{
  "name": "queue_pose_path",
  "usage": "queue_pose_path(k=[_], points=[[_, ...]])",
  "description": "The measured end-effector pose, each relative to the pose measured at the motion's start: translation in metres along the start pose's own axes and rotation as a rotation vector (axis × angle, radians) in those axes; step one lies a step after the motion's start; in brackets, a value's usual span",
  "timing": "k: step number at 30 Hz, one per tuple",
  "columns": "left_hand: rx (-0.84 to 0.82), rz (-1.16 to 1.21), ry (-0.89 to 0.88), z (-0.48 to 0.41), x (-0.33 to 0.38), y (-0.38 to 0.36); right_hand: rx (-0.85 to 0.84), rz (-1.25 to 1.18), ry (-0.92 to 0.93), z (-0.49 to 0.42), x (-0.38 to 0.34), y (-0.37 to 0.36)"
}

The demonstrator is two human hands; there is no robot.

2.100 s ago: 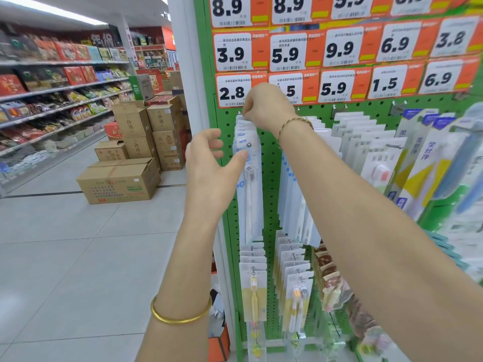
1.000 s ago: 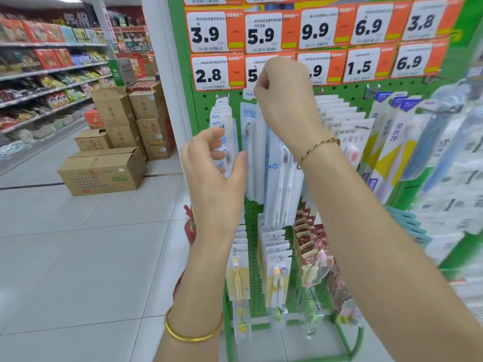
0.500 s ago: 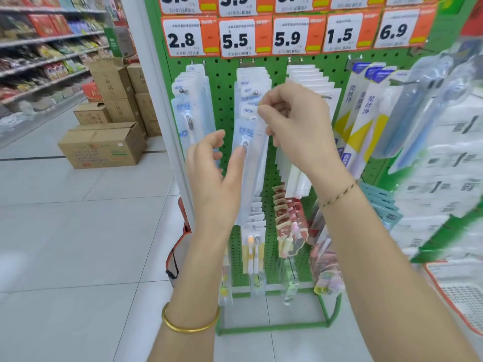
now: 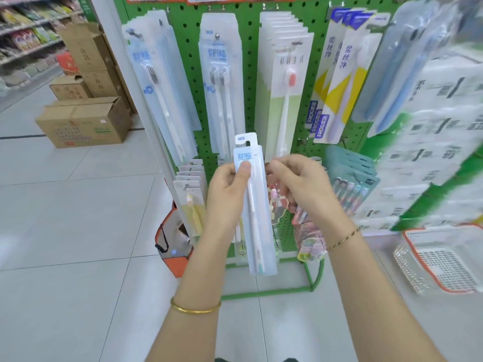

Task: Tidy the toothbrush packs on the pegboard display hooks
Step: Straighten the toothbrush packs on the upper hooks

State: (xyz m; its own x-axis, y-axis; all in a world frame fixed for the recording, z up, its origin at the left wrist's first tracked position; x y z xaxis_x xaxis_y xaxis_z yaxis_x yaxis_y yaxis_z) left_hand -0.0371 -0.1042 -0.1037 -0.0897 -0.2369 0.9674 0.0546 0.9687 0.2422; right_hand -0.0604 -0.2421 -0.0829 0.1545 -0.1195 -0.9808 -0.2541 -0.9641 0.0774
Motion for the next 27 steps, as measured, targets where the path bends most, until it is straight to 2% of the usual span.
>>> queue_pose_path(k=[2,6,12,16,22,25,27], points=[[0.029,0.039,0.043,-0.004,-0.005,-0.007,-0.070,0.040,-0.074,0.010,0.023,0.000],[0.057,0.037,0.034,-0.007,-0.007,-0.017,-0.117,0.012,-0.095,0.019,0.045,-0.005],[-0.127,-0.014,-0.007,-0.001,-0.021,-0.022,-0.053,-0.062,-0.095,0.021,0.056,-0.003],[-0.185,-0.069,-0.029,0.004,-0.030,-0.023,-0.026,-0.079,-0.113,0.022,0.054,-0.001],[-0.512,-0.177,-0.064,0.008,-0.036,-0.016,0.072,-0.165,-0.180,0.025,0.061,0.006],[-0.726,-0.271,-0.013,0.015,-0.048,-0.018,0.178,-0.173,-0.207,0.025,0.069,0.011],[-0.805,-0.349,0.019,0.020,-0.056,-0.019,0.215,-0.190,-0.217,0.026,0.075,0.014]])
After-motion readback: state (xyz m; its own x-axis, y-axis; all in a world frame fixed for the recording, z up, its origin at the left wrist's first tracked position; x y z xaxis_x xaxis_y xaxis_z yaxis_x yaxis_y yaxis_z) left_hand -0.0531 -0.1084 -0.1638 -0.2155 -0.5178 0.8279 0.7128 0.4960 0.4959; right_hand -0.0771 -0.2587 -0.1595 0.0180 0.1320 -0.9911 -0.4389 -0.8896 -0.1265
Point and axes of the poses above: each hand's wrist, its own z-axis away from the middle knuckle, its own y-axis out of the back of the hand, x = y × z, the point moved 2 cm from there along -z, towards the middle knuckle, and after that the axes turned 13 degrees about -z, right-handed, at the moved point
